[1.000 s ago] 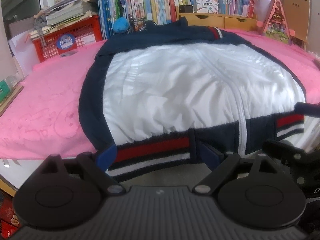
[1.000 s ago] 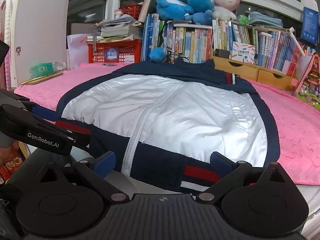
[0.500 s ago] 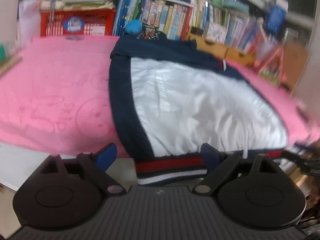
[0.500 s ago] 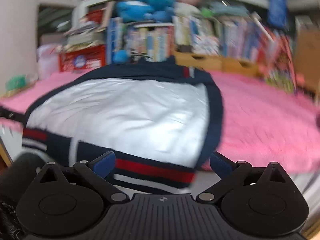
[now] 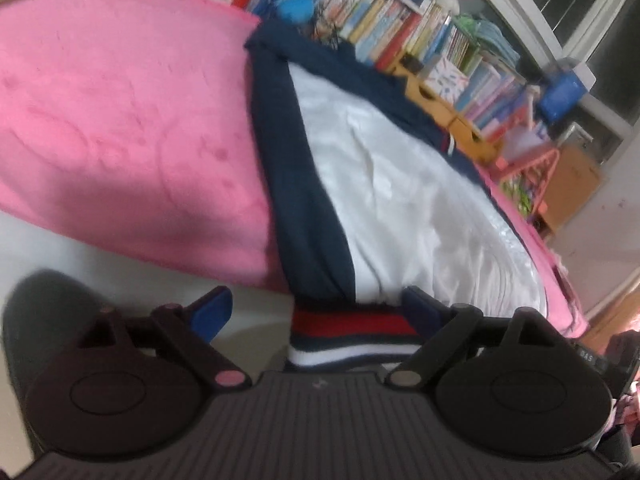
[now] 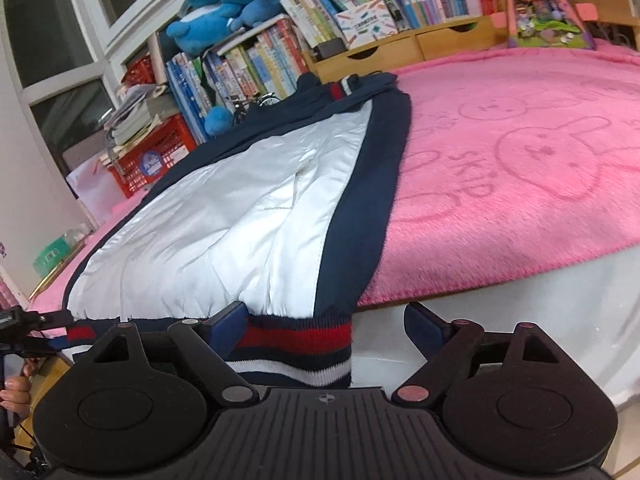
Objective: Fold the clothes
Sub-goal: 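Grasp the striped hem band with both tools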
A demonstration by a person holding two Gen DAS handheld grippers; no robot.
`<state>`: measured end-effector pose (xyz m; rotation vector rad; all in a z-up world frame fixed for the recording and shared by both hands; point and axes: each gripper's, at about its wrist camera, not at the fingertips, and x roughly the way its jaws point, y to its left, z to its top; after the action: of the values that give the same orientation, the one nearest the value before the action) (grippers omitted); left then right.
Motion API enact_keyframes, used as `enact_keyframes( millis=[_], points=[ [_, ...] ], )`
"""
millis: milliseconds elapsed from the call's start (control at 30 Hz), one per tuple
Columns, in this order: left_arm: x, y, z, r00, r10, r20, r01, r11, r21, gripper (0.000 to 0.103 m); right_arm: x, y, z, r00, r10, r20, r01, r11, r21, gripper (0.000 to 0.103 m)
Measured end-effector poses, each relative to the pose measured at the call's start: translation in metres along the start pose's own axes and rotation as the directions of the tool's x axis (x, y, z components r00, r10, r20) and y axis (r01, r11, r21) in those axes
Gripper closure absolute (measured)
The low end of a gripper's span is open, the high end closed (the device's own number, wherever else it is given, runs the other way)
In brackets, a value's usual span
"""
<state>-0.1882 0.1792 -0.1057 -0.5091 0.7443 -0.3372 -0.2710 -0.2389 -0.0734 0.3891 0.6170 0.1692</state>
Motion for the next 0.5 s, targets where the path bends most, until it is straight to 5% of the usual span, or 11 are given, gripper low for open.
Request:
enact_keyframes(
  millis=[100,233,267,300,400,500],
  points=[
    [0.007,0.005,-0.001,0.999,-0.042,0.007,0.043,0.998,-0.04,0.021,0.005,-0.002,0.002,1.0,0.03,-0.008,-0.03,1.0,0.005,0.017],
    [0.0,0.005,-0.009,0.991,-0.134,0.022,0.135,0.988,-0.072,0.07,0.011,-0.016,0.002,0.991,0.122,-0.05,-0.118,0.991,0.07,0.019],
    [-0.005,0.001,-0.009,0.992,-0.123,0.028,0.124,0.991,-0.05,0.081,0.01,-0.018,0.002,0.987,0.147,-0.062,-0.141,0.986,0.09,0.031],
    [-0.012,-0.005,-0.009,0.993,-0.112,0.037,0.113,0.993,-0.023,0.087,0.008,-0.02,0.002,0.981,0.177,-0.072,-0.169,0.98,0.109,0.054],
    [-0.039,-0.027,0.001,0.987,-0.126,0.098,0.128,0.992,-0.011,0.093,-0.012,-0.007,0.008,0.975,0.214,-0.062,-0.207,0.973,0.103,0.08],
    [-0.056,-0.058,0.046,0.965,-0.179,0.19,0.171,0.984,0.057,0.093,-0.04,0.016,0.043,0.973,0.23,0.032,-0.232,0.968,0.1,0.085]
  ],
)
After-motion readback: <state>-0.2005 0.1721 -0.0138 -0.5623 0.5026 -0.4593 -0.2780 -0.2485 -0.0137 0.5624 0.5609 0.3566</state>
